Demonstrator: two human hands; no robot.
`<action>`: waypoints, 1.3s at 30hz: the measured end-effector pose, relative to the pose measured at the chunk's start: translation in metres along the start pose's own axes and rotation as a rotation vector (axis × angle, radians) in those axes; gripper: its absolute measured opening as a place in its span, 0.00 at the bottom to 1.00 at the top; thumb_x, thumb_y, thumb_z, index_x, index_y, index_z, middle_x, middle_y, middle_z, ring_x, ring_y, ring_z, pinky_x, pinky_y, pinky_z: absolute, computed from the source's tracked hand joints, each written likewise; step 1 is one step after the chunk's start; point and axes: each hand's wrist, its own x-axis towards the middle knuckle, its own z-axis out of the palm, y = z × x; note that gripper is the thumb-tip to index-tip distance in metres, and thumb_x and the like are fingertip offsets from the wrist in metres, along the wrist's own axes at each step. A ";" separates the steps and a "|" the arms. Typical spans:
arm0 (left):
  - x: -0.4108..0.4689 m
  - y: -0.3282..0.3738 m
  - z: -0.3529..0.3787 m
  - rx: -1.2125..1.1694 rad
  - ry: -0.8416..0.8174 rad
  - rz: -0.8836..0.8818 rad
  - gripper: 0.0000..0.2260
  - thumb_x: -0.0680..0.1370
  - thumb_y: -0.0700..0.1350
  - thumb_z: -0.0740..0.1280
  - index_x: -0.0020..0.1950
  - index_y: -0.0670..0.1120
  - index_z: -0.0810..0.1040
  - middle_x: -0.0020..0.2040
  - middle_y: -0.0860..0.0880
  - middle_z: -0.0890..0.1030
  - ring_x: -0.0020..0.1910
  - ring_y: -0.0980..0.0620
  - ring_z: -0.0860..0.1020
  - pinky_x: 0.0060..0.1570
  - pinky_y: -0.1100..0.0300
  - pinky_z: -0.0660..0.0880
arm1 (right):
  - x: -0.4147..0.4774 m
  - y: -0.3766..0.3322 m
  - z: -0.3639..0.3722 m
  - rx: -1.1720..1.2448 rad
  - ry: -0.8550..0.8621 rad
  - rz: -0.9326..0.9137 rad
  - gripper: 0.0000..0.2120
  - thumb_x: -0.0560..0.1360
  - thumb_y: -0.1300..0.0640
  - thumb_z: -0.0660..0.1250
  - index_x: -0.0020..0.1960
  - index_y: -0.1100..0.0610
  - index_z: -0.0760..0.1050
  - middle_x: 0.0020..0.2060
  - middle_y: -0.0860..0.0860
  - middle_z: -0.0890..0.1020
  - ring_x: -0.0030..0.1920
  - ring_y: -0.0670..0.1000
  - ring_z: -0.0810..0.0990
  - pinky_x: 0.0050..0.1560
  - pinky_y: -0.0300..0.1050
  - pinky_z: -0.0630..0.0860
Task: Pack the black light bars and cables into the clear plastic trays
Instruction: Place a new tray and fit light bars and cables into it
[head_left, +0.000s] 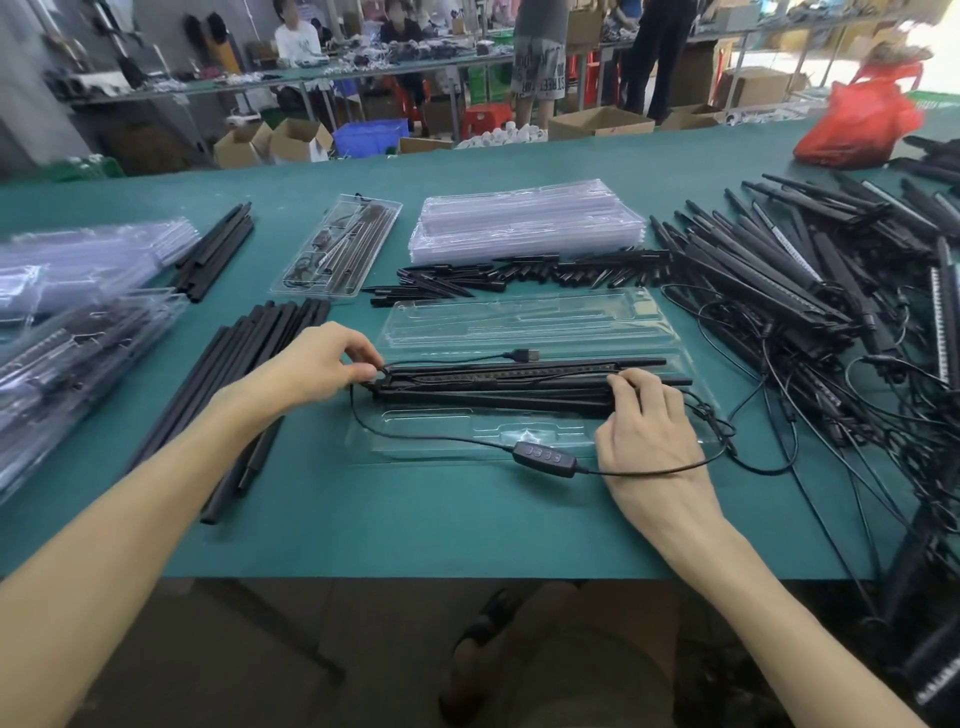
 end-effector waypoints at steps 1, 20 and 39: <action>0.000 -0.001 0.000 0.024 0.054 -0.011 0.04 0.79 0.41 0.71 0.53 0.46 0.84 0.48 0.48 0.84 0.39 0.55 0.78 0.43 0.64 0.70 | 0.000 0.000 0.000 -0.004 -0.006 -0.002 0.21 0.77 0.63 0.59 0.67 0.70 0.72 0.63 0.64 0.75 0.58 0.65 0.74 0.57 0.58 0.78; -0.036 0.023 0.015 0.118 0.227 0.169 0.05 0.80 0.44 0.69 0.55 0.44 0.80 0.53 0.45 0.76 0.55 0.44 0.76 0.60 0.45 0.73 | 0.001 -0.003 -0.005 -0.007 -0.088 0.021 0.21 0.78 0.61 0.60 0.69 0.67 0.70 0.66 0.63 0.72 0.63 0.63 0.71 0.60 0.55 0.74; 0.002 0.102 0.085 -0.195 0.179 0.430 0.16 0.80 0.51 0.68 0.66 0.49 0.81 0.57 0.52 0.77 0.58 0.52 0.69 0.68 0.47 0.63 | -0.001 -0.005 -0.010 -0.010 -0.111 0.030 0.23 0.78 0.58 0.55 0.70 0.66 0.70 0.67 0.61 0.72 0.64 0.62 0.71 0.65 0.54 0.72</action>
